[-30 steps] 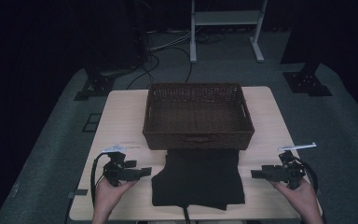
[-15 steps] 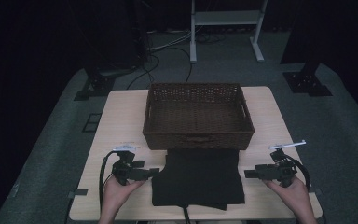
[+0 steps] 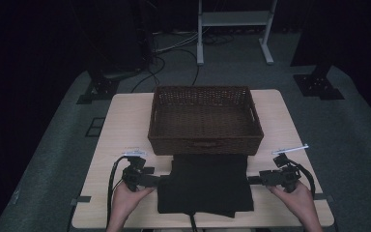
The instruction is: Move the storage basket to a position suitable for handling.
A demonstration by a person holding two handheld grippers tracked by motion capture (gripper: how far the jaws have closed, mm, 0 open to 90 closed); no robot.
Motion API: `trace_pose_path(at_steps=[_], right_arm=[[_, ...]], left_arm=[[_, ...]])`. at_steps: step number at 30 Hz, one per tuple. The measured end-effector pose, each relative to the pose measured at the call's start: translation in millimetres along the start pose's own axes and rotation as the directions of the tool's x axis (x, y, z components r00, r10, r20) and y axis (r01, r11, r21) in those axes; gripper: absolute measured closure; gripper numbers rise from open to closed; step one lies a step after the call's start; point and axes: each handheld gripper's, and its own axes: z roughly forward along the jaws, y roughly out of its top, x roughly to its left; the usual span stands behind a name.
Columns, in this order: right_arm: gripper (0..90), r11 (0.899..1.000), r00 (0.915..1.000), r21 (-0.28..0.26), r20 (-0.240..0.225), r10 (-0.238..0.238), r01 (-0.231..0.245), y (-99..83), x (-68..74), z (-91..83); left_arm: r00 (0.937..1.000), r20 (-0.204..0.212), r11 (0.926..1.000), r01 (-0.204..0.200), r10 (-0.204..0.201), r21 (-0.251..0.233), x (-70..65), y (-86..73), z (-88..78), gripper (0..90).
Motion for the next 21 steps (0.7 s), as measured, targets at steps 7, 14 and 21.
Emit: trace_pose_path(at_steps=[7, 14, 21], right_arm=[[23.7, 1.0, 0.9999, 0.029, -0.011, -0.004, 0.004, 3.4, 2.6, 11.9], [23.7, 0.999, 0.9998, 0.048, -0.018, -0.012, 0.013, 5.6, 4.0, 20.8], [23.7, 0.998, 0.9997, 0.067, -0.02, -0.013, 0.014, 7.5, 3.8, 29.5]], left_arm=[[1.0, 0.007, 0.9998, 0.004, -0.005, 0.021, 0.1, 2.2, 9.0, 8.8], [0.9999, 0.011, 0.9991, 0.013, -0.013, 0.041, 1.2, 3.2, 16.4, 8.8], [0.9996, 0.008, 0.9967, 0.028, -0.028, 0.076, 3.7, 2.9, 28.0, 8.8]])
